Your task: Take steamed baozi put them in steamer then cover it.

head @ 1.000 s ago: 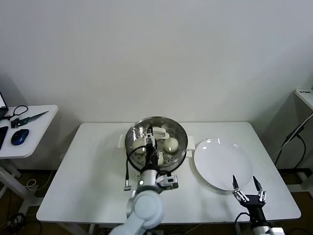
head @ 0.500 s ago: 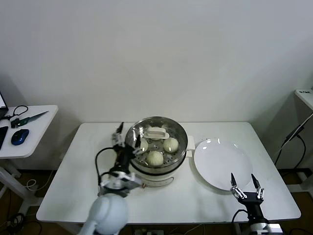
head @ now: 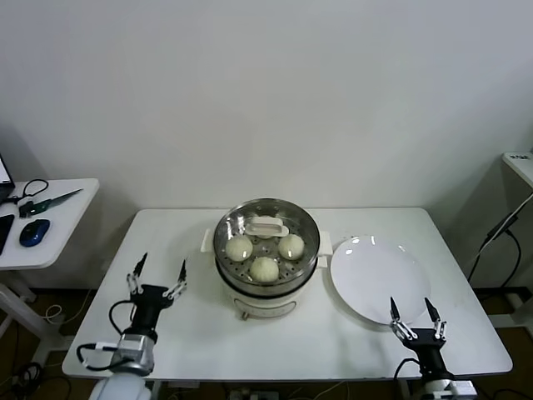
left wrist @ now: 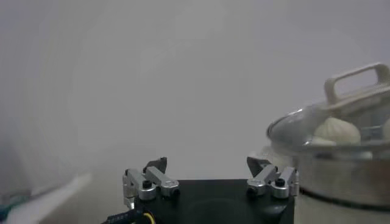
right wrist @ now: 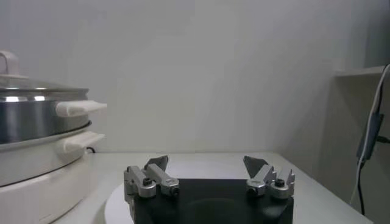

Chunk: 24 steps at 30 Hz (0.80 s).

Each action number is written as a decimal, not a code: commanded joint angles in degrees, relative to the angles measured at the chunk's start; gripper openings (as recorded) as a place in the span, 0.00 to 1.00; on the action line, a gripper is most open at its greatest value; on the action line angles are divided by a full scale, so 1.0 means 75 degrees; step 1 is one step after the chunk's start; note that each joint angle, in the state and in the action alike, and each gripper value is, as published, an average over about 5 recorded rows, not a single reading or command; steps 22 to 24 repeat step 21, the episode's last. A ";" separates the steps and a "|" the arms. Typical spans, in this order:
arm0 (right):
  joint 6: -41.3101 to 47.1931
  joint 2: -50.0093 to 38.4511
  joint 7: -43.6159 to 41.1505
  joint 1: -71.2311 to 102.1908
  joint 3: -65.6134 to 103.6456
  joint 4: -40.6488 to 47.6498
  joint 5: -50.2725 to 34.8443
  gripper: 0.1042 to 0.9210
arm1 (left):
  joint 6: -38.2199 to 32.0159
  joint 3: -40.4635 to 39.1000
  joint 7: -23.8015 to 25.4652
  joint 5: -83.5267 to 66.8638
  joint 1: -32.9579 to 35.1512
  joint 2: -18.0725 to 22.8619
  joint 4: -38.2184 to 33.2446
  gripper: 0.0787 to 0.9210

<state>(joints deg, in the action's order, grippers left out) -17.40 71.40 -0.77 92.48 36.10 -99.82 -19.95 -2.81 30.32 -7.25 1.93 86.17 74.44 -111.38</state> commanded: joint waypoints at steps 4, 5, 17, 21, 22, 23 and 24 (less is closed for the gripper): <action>0.0056 -0.0016 0.0024 -0.0001 -0.0029 0.0069 0.0077 0.88 | -0.1892 0.0637 -0.0172 -0.1763 0.0769 0.0017 0.1139 0.88; 0.0054 -0.0014 0.0023 -0.0001 -0.0029 0.0067 0.0075 0.88 | -0.1891 0.0612 -0.0156 -0.1763 0.0748 0.0035 0.1200 0.88; 0.0056 0.0001 0.0022 0.0005 -0.0021 0.0041 0.0031 0.88 | -0.1804 0.0478 0.0149 -0.1755 0.0736 0.0045 0.1095 0.88; 0.0052 0.0004 0.0015 0.0014 -0.0024 0.0031 0.0023 0.88 | -0.1763 0.0463 0.0164 -0.1742 0.0736 0.0043 0.1064 0.88; 0.0052 0.0004 0.0015 0.0014 -0.0024 0.0031 0.0023 0.88 | -0.1763 0.0463 0.0164 -0.1742 0.0736 0.0043 0.1064 0.88; 0.0052 0.0004 0.0015 0.0014 -0.0024 0.0031 0.0023 0.88 | -0.1763 0.0463 0.0164 -0.1742 0.0736 0.0043 0.1064 0.88; 0.0052 0.0004 0.0015 0.0014 -0.0024 0.0031 0.0023 0.88 | -0.1763 0.0463 0.0164 -0.1742 0.0736 0.0043 0.1064 0.88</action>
